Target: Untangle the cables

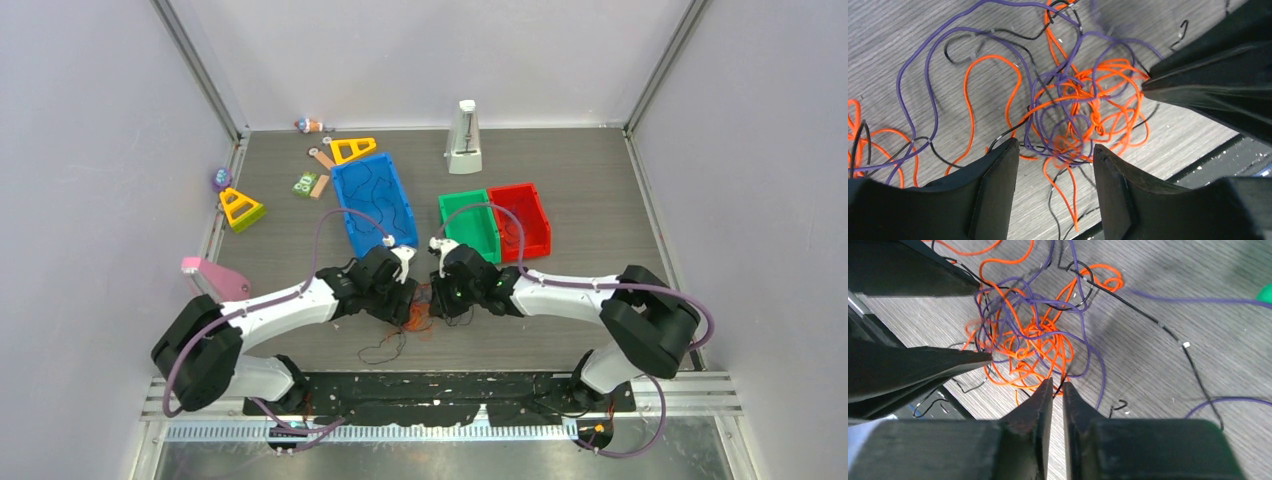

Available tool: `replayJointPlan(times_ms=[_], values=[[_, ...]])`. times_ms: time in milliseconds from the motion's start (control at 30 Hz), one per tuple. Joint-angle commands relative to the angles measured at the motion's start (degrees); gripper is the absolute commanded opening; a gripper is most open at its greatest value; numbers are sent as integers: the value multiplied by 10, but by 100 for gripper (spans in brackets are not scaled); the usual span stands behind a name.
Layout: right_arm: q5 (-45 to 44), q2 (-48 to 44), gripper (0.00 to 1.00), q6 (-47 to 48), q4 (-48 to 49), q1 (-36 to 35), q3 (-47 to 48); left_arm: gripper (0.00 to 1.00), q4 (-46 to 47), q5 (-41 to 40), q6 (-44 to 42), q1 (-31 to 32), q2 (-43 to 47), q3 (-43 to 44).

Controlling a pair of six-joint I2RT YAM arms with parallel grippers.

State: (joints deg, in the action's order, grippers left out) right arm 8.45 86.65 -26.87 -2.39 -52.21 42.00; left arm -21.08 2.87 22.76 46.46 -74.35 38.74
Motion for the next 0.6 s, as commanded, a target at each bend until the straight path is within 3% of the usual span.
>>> replayJointPlan(times_ms=[0,67,100,133,167,333,567], values=[[-65,-27,10,-24,-8,-3,27,53,41,4,12,-17,-43,3],[-125,-66,6,-31,-30,0,14,39,43,3,9,-24,-63,8],[-141,-79,6,-38,-36,1,3,28,43,4,7,-28,-73,10],[-168,-109,6,-42,-50,7,-3,9,41,4,4,-31,-82,13],[-183,-139,5,-54,-58,15,-17,0,37,2,3,-33,-89,17],[-290,-238,5,-96,-151,66,-62,0,29,-24,7,-37,-53,7],[-325,-346,5,-86,-180,121,-97,0,-11,-38,-9,-37,49,12]])
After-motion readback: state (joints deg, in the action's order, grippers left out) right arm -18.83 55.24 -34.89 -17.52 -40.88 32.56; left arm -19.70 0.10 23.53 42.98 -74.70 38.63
